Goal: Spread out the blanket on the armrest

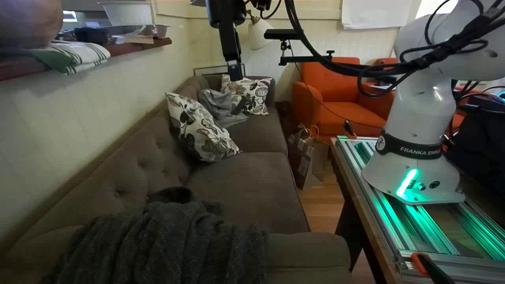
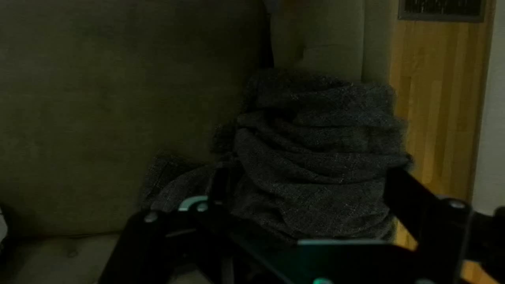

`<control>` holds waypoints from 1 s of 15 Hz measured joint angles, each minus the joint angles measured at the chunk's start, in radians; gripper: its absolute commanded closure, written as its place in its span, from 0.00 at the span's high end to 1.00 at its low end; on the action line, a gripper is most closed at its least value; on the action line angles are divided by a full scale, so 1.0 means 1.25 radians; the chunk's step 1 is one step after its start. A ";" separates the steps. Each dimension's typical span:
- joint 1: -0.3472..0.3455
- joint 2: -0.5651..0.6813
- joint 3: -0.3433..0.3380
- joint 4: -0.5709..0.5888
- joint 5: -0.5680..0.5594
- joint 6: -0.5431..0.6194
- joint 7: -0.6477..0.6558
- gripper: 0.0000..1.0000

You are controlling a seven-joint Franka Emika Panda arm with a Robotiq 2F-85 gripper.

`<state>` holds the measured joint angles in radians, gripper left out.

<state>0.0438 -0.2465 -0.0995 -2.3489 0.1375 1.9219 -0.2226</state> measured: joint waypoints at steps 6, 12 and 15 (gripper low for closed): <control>0.000 0.000 0.000 0.000 0.000 0.000 0.000 1.00; 0.028 0.046 0.058 -0.047 0.033 0.109 -0.020 1.00; 0.064 0.090 0.084 -0.093 0.148 0.214 -0.080 1.00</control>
<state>0.1236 -0.1338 0.0060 -2.4656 0.3224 2.1898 -0.3221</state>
